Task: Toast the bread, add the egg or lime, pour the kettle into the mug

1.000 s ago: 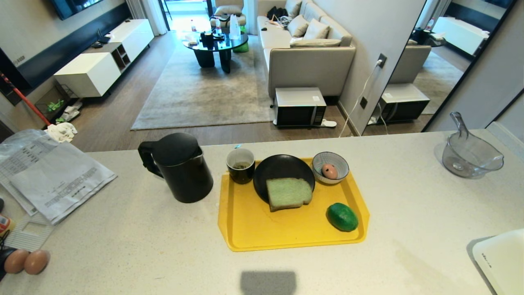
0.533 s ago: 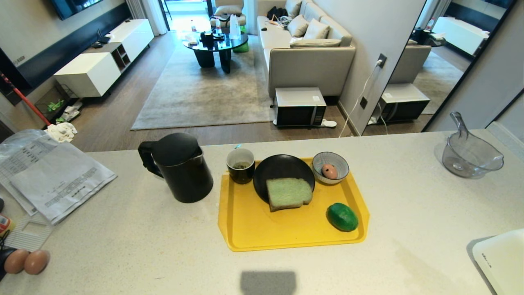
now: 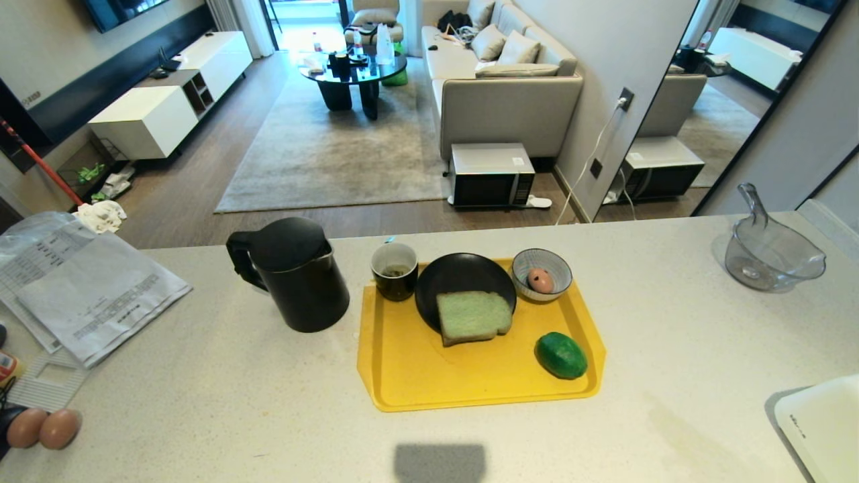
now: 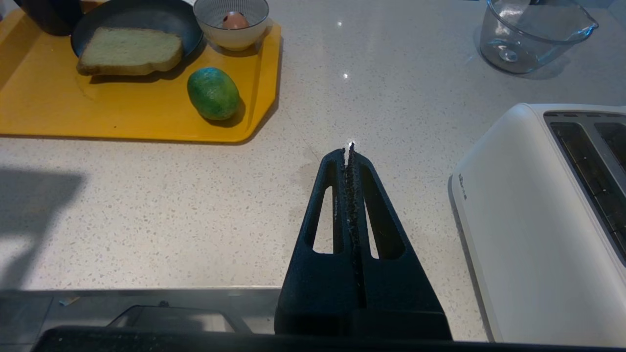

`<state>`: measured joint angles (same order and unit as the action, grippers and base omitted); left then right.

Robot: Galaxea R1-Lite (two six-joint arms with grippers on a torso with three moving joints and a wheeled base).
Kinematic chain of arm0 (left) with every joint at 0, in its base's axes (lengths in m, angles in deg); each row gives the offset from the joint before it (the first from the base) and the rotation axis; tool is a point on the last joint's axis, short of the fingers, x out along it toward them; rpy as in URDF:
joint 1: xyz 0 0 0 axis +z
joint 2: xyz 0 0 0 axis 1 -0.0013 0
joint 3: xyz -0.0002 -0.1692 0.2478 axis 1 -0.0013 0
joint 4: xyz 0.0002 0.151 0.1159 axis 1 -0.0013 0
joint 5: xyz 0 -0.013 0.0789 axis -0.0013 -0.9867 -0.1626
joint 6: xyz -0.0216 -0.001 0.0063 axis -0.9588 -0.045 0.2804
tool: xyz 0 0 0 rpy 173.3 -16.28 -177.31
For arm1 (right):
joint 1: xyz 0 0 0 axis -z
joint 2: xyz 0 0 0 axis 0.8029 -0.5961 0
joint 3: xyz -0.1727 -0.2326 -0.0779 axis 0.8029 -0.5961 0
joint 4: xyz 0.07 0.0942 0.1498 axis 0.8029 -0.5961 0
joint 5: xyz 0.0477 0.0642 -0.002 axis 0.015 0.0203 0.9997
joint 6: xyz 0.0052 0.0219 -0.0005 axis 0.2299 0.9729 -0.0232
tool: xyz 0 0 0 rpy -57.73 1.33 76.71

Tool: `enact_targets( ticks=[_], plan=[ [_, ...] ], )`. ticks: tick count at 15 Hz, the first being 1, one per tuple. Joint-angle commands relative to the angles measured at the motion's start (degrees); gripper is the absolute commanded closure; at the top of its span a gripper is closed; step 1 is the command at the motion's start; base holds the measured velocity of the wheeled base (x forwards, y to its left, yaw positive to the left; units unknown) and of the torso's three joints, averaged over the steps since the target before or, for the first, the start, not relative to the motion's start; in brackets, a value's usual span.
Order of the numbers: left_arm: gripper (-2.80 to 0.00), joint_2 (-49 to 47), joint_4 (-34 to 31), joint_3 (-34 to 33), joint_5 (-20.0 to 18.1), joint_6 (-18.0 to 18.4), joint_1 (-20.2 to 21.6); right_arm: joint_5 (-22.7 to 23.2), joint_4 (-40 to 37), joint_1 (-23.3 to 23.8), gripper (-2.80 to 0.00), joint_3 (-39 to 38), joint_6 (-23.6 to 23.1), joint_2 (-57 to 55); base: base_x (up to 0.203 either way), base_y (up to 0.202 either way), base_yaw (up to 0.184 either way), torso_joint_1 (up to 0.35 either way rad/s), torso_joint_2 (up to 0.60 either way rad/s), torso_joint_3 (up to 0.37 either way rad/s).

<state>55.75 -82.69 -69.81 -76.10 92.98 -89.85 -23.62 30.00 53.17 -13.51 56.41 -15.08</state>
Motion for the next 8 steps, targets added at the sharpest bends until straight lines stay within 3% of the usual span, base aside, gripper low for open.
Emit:
enact_targets(
  ticks=[1,8],
  plan=[
    [0.0,0.1,0.0,-1.0,0.0,0.0,0.0,0.0,0.0,0.0,0.0,0.0,0.0,0.0,0.0,0.0,0.0,0.0,0.0,0.0],
    [0.0,0.1,0.1,-1.0,0.0,0.0,0.0,0.0,0.0,0.0,0.0,0.0,0.0,0.0,0.0,0.0,0.0,0.0,0.0,0.0]
  ],
)
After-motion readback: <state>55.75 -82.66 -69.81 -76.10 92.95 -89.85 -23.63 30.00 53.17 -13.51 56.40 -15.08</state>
